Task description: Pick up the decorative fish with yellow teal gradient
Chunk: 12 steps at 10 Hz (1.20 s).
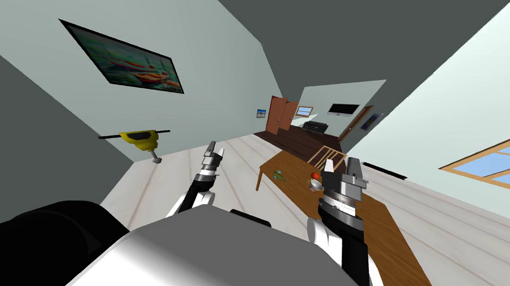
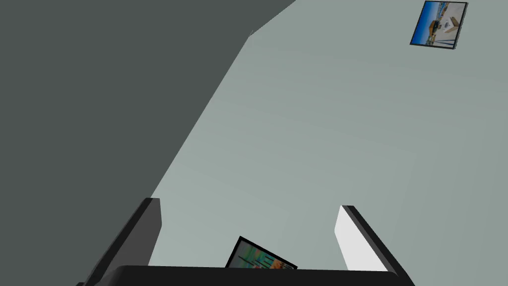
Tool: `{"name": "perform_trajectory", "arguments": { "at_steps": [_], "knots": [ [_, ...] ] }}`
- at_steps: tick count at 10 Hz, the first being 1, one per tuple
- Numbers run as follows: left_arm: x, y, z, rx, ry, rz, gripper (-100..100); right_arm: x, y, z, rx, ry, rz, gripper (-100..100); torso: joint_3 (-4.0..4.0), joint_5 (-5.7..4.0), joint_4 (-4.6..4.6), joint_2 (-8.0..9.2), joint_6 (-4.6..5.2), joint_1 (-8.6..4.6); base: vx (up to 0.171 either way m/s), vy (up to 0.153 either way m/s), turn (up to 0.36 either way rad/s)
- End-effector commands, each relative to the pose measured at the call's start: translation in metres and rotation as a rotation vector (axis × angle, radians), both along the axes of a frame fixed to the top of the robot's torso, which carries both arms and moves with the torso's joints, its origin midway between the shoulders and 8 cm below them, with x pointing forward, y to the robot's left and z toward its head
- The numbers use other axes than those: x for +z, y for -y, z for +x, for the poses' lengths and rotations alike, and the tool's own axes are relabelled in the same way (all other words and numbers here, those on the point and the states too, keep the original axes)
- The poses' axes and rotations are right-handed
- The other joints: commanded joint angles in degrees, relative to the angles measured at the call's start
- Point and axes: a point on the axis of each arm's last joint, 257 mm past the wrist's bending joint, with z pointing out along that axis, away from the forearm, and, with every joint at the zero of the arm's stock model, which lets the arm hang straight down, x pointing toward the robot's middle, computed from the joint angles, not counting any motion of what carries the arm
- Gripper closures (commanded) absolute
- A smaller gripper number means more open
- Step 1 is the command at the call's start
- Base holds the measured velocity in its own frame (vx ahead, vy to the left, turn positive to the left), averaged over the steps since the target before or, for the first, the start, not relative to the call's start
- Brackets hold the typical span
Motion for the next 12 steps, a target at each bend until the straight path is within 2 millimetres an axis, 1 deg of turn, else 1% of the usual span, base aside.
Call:
{"name": "perform_trajectory", "arguments": {
  "at_steps": [1, 3, 5, 8, 11, 12],
  "knots": [
    [0.0, 0.0, 0.0, 0.0, 0.0, 0.0, 0, -0.003, -0.006, 0.004, 0.013, -0.016, -0.044, -100, 0.0, 0.0, 0.0, 0.0, 0.0, 0.0, 0.002, -0.004, 0.025],
    [0.0, 0.0, 0.0, 0.0, 0.0, 0.0, 0, -0.012, -0.016, 0.012, 0.028, -0.045, -0.114, -100, -0.01, -0.01, 0.0, -0.02, -0.01, -0.06, 0.004, -0.012, 0.049],
    [0.0, 0.0, 0.0, 0.0, 0.0, 0.0, 0, -0.025, -0.026, 0.023, 0.033, -0.082, -0.191, -100, -0.02, -0.02, -0.01, -0.03, -0.01, -0.11, 0.005, -0.026, 0.063],
    [0.0, 0.0, 0.0, 0.0, 0.0, 0.0, 0, -0.052, -0.04, 0.041, 0.026, -0.143, -0.313, -100, -0.03, -0.03, -0.01, -0.05, 0.0, -0.14, 0.009, -0.032, 0.089],
    [0.0, 0.0, 0.0, 0.0, 0.0, 0.0, 0, -0.085, -0.054, 0.059, 0.007, -0.204, -0.442, -100, -0.03, -0.03, -0.01, -0.05, -0.01, -0.15, 0.008, -0.037, 0.108],
    [0.0, 0.0, 0.0, 0.0, 0.0, 0.0, 0, -0.085, -0.054, 0.059, 0.007, -0.204, -0.442, -100, -0.04, -0.04, -0.01, -0.06, 0.0, -0.15, 0.006, -0.029, 0.036]
  ]
}}
